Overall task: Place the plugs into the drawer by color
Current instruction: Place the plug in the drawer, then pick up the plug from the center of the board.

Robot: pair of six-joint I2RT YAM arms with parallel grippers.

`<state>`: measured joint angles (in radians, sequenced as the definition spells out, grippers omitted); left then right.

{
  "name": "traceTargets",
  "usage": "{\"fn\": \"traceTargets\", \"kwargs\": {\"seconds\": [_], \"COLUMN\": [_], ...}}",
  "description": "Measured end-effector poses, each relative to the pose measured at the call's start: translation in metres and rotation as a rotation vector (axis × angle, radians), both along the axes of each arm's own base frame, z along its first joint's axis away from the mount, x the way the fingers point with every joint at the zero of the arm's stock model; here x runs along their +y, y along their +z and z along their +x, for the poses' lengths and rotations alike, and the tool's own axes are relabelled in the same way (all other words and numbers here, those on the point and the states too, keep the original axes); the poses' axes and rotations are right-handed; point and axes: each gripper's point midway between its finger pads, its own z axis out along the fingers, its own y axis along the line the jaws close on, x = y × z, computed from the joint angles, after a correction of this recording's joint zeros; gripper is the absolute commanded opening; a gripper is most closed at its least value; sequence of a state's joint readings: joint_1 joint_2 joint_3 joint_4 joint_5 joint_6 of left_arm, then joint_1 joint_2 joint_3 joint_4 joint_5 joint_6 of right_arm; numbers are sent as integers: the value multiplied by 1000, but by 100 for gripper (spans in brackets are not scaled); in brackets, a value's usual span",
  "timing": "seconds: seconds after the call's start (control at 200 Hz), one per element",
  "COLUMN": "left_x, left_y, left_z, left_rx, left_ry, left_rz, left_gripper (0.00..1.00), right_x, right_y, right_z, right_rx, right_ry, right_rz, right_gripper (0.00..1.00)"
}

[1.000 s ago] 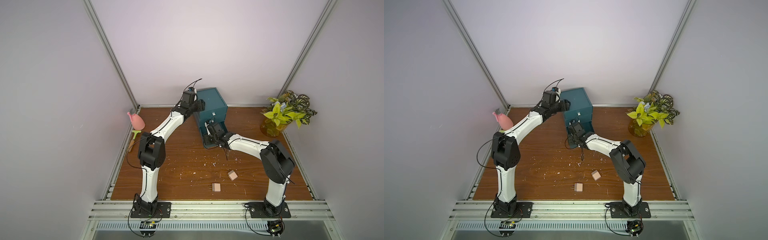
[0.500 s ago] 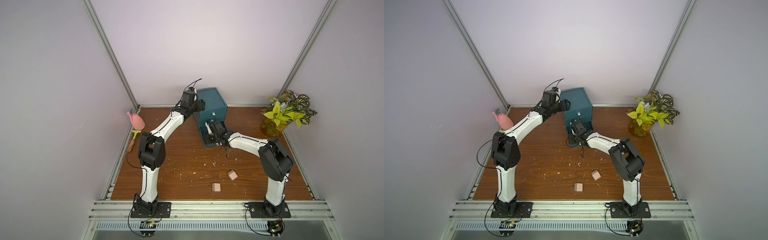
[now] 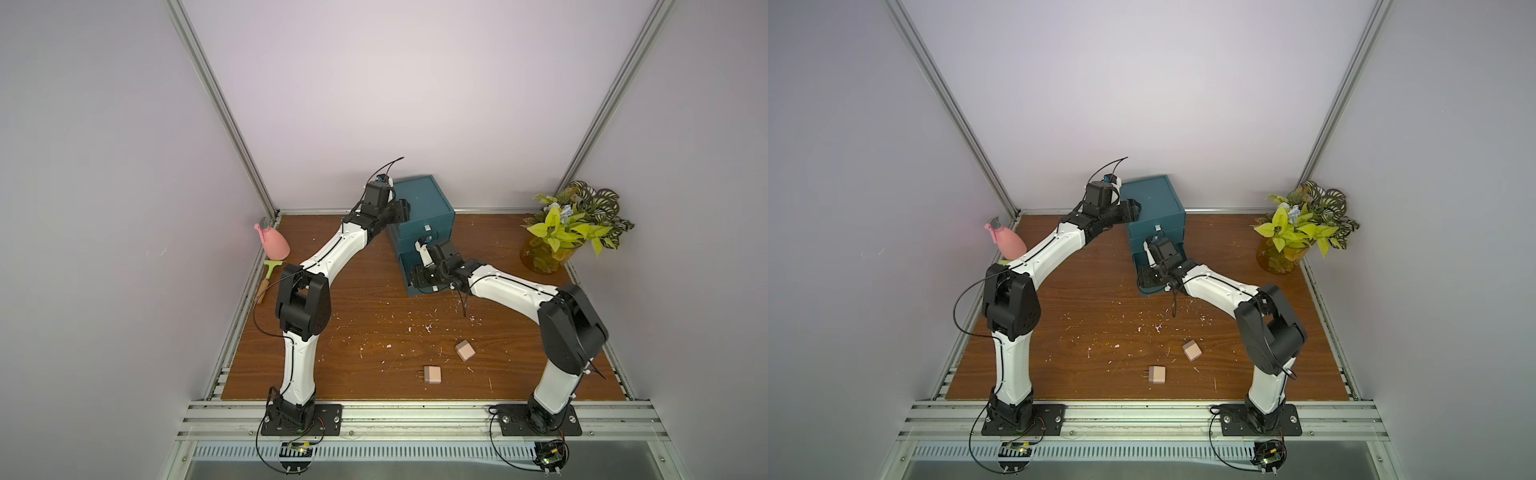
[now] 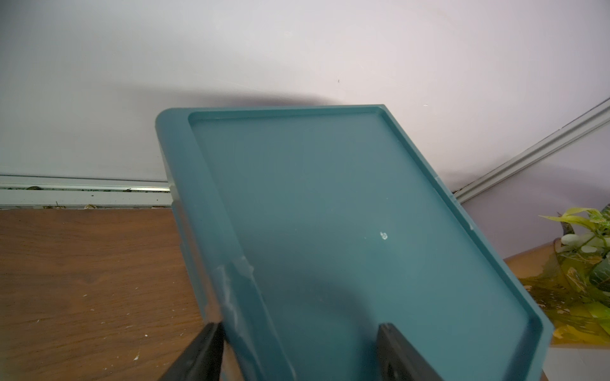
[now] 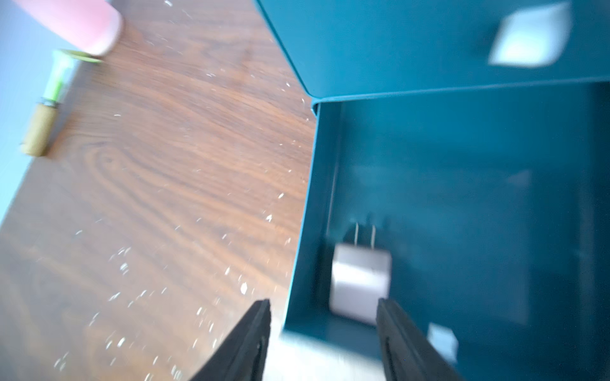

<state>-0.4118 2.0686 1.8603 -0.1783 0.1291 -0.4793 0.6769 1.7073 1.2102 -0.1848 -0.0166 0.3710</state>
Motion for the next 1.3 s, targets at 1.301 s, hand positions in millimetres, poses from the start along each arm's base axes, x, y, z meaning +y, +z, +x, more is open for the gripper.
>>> {"fn": "traceTargets", "kwargs": {"seconds": [1.301], "left_x": [-1], "left_y": [0], "left_z": [-1], "left_rx": [-1], "left_ry": [-3], "left_rz": [-6], "left_gripper": [68], "right_x": [-128], "right_y": [-102], "right_z": [-181], "right_rx": [272], "right_ry": [-138], "right_rz": [-300], "right_gripper": [52]}}
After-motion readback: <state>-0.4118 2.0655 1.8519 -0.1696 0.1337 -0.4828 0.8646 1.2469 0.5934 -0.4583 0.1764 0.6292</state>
